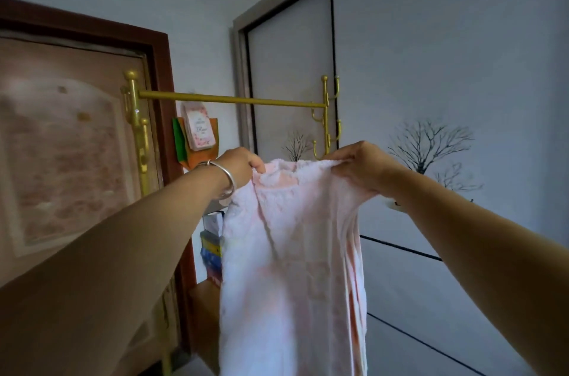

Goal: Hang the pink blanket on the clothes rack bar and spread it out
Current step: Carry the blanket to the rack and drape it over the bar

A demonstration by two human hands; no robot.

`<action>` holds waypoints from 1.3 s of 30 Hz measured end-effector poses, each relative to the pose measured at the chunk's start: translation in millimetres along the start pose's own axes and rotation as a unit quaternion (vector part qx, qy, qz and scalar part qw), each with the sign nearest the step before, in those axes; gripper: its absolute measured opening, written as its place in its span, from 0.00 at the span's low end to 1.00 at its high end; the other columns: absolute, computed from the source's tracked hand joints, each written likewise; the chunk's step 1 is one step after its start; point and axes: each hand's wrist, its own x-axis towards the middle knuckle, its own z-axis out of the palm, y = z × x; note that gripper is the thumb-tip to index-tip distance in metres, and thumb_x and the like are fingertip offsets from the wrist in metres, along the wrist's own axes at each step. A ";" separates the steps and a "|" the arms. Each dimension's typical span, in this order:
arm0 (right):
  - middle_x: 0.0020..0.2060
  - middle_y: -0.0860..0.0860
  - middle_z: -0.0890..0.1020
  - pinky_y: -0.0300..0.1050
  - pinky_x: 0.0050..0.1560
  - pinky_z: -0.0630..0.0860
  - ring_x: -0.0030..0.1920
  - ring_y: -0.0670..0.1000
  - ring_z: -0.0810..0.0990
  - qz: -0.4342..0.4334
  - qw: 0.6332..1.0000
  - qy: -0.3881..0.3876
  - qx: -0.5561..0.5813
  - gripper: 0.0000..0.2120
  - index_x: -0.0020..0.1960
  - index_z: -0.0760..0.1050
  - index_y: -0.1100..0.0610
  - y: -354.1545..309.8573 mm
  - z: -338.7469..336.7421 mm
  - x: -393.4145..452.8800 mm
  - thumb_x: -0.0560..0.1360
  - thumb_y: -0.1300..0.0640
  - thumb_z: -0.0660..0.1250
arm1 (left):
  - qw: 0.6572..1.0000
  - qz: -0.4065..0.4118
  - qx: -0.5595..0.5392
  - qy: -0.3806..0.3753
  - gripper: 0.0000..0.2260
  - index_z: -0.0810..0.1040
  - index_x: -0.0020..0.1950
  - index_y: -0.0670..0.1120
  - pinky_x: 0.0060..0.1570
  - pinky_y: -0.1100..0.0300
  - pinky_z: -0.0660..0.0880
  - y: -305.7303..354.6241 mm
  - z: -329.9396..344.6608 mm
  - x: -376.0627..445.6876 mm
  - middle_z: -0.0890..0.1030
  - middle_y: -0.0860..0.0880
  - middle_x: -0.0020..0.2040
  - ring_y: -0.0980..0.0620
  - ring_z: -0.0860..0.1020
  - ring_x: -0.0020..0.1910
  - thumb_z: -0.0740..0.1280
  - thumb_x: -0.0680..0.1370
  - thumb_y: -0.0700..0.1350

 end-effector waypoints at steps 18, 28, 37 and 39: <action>0.19 0.45 0.75 0.32 0.21 0.68 0.24 0.44 0.71 -0.085 0.985 -0.063 0.139 0.18 0.27 0.71 0.52 119.8 62.4 261.4 0.74 0.61 0.66 | 0.992 -0.057 -0.074 0.088 0.20 0.82 0.47 0.41 0.57 0.65 0.60 -45.4 77.6 230.2 0.73 0.42 0.67 0.41 0.68 0.68 0.52 0.78 0.28; 0.34 0.54 0.78 0.39 0.32 0.72 0.33 0.52 0.76 -0.091 0.971 -0.102 0.196 0.06 0.40 0.76 0.58 109.5 131.5 339.0 0.75 0.59 0.65 | 0.956 -0.055 -0.285 0.035 0.09 0.77 0.54 0.39 0.39 0.68 0.75 -59.2 96.8 308.2 0.78 0.41 0.46 0.53 0.76 0.38 0.58 0.78 0.35; 0.29 0.52 0.78 0.35 0.26 0.71 0.27 0.49 0.76 -0.063 0.949 -0.146 0.271 0.10 0.34 0.76 0.58 110.0 172.9 384.5 0.74 0.59 0.63 | 0.992 -0.014 -0.127 0.012 0.11 0.81 0.49 0.40 0.43 0.62 0.74 -86.4 103.6 334.9 0.79 0.46 0.46 0.51 0.76 0.45 0.73 0.70 0.44; 0.30 0.54 0.79 0.38 0.32 0.73 0.29 0.51 0.77 -0.064 0.943 -0.150 0.289 0.10 0.37 0.78 0.62 113.6 181.3 392.0 0.74 0.59 0.63 | 0.990 -0.016 -0.135 0.026 0.08 0.80 0.47 0.39 0.42 0.61 0.74 -87.9 102.6 335.6 0.79 0.42 0.46 0.49 0.76 0.44 0.72 0.71 0.41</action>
